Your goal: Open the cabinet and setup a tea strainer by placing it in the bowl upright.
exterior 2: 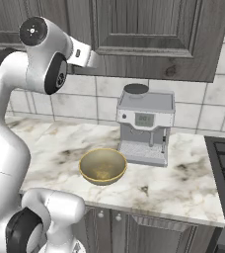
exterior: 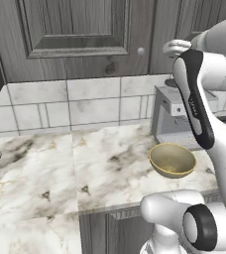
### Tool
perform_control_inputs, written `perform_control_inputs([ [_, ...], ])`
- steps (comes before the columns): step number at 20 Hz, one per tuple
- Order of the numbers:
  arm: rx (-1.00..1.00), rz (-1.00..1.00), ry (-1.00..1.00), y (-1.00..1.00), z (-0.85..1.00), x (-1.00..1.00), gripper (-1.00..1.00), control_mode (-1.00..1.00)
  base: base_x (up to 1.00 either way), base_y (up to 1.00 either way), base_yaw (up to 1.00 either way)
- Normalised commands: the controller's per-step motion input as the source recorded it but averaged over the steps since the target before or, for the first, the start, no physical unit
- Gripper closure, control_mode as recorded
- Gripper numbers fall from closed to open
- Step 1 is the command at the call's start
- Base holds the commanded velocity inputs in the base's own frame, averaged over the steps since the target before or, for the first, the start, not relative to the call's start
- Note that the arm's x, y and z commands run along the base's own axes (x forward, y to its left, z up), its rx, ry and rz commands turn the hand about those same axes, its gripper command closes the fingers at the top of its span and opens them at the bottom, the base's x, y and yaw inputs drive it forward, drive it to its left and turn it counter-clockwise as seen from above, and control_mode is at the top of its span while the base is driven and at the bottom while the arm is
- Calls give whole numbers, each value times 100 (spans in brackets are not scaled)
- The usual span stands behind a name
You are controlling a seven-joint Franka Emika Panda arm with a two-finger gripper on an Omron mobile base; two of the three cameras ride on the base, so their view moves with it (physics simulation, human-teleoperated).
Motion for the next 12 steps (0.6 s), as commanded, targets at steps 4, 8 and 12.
perform_control_inputs([
  [4, -11, 2, 17, 3, 15, 19, -100, -100, 0, 0, 0],
  [8, 0, 0, 0, 0, 0, 6, -100, -100, 0, 0, 0],
  [12, -2, 3, 0, 1, 0, 41, -100, -100, 0, 0, 0],
])
